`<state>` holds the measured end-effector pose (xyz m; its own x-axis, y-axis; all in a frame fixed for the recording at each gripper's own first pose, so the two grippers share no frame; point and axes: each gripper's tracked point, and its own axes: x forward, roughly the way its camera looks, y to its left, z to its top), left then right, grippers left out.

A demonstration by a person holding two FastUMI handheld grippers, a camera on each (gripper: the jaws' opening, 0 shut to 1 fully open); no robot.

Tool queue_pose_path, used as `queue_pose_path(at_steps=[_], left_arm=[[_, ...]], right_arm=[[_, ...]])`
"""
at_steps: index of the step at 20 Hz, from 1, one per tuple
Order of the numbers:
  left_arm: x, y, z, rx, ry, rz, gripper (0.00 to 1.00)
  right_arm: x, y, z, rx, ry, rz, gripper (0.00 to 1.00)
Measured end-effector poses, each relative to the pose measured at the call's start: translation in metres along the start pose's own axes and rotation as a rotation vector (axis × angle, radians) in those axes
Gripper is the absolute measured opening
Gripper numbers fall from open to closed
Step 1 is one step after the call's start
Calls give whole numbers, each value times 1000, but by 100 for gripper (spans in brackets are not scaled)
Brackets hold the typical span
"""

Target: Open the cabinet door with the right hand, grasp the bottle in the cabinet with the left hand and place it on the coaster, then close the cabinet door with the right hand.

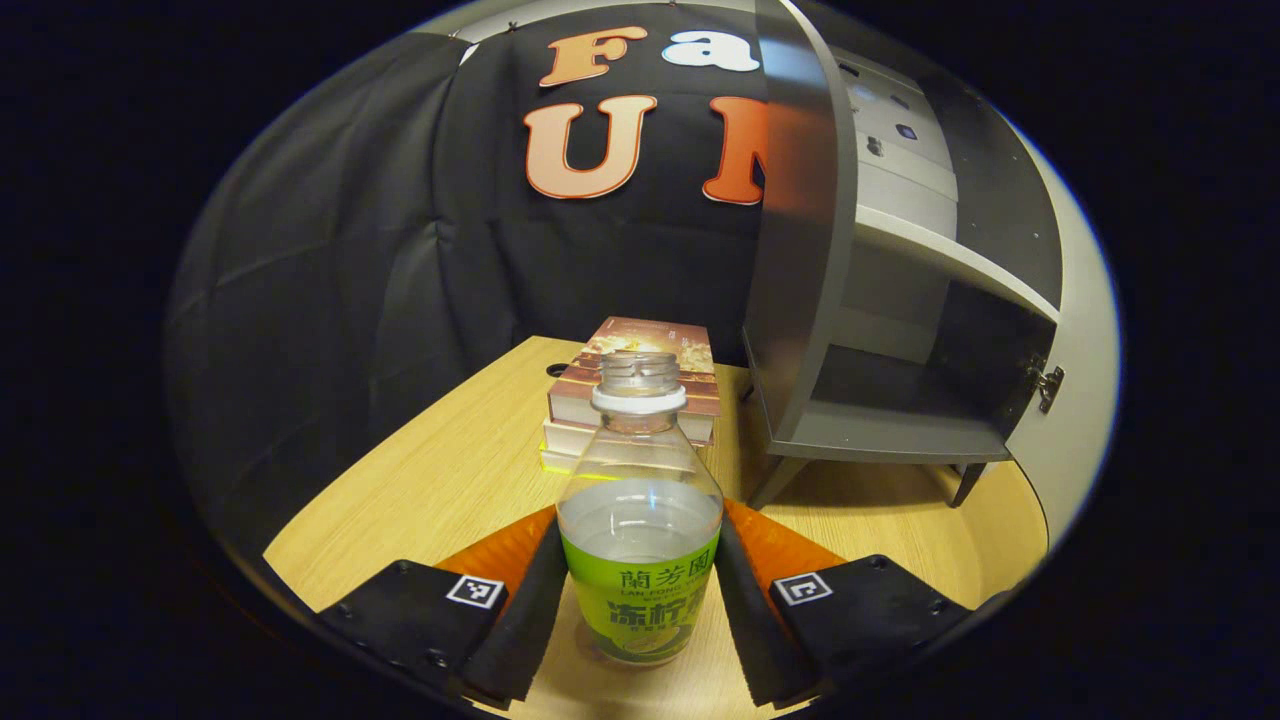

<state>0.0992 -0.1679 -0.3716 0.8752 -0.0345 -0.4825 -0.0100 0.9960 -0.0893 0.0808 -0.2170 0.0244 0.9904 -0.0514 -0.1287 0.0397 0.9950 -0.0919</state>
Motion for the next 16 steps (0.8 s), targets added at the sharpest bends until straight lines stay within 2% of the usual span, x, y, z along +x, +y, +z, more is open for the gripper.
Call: queue_pose_path(at_steps=[5, 15, 16], left_arm=[[13, 9, -11, -20, -19, 22, 83], [10, 1, -22, 82, -42, 37, 85], [7, 2, -24, 98, -43, 44, 85]], right_arm=[[-8, 0, -1, -9, 10, -24, 98], [-10, 8, -2, -20, 22, -22, 98], [-10, 8, -2, -20, 23, -20, 93]])
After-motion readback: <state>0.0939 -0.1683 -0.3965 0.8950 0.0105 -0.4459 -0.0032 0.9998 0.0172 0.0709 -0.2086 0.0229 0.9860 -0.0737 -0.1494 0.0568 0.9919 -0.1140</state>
